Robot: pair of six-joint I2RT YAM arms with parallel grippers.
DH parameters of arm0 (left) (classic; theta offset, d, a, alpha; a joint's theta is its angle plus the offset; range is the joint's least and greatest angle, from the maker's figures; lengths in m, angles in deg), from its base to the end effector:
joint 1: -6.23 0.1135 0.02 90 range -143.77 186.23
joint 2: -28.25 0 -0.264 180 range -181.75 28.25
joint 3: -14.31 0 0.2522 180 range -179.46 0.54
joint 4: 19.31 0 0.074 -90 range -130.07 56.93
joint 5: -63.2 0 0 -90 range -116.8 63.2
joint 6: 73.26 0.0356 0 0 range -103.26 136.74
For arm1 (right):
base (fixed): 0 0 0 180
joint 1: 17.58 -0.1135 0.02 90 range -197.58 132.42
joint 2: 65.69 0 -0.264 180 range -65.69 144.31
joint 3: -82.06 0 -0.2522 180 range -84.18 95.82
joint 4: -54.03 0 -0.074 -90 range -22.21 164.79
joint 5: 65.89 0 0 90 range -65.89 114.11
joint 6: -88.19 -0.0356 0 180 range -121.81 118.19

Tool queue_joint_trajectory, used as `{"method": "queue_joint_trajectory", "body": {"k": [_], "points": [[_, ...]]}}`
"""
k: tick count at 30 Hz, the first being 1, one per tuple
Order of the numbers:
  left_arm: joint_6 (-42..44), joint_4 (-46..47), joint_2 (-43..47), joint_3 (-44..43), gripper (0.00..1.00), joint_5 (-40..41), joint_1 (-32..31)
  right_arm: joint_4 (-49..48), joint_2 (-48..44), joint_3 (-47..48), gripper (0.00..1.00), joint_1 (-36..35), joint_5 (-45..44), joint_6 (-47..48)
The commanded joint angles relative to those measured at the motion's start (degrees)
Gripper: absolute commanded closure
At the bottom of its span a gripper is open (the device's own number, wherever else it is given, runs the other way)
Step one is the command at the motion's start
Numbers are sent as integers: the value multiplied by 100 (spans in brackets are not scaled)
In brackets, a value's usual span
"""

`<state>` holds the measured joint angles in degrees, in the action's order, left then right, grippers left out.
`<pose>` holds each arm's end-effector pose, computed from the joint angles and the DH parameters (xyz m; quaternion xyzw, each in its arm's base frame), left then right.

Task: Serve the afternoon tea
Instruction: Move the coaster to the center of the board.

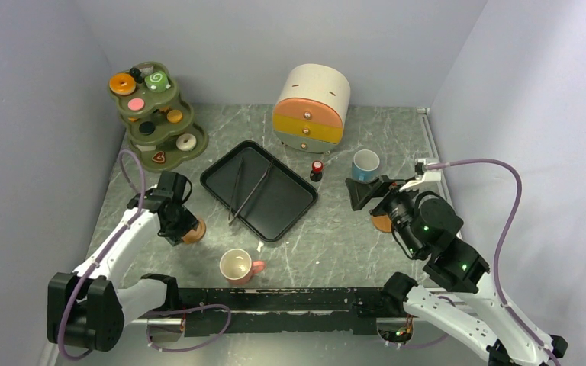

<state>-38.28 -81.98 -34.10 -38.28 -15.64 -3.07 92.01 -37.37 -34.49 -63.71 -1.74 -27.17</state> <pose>0.1777 -0.0221 0.2008 -0.3958 0.9006 0.0004 0.1798 0.0803 0.0612 0.3786 0.0244 0.7223 0.2610 0.6399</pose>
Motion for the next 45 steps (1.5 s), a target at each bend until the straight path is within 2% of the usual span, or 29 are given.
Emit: {"method": "queue_joint_trajectory", "body": {"k": [1,11,18,25,36,40,45], "points": [[-321,-249,5,137,48,40,16,-87,59,-3,9,26,70,3],[-748,1025,-467,592,57,-326,16,-62,126,53,9,26,78,3],[-774,1223,-1223,428,57,192,23,-155,106,32,9,32,36,89],[-784,1424,-1886,-226,58,992,77,-167,296,120,9,26,60,112],[-771,1476,-3285,-971,62,1379,814,-112,246,151,9,29,-69,162],[-595,1627,-3614,-1098,66,1190,1239,-92,281,117,9,30,-102,147],[-466,1482,-3657,-1361,64,1375,1361,-119,224,68,9,28,-94,146]]}}
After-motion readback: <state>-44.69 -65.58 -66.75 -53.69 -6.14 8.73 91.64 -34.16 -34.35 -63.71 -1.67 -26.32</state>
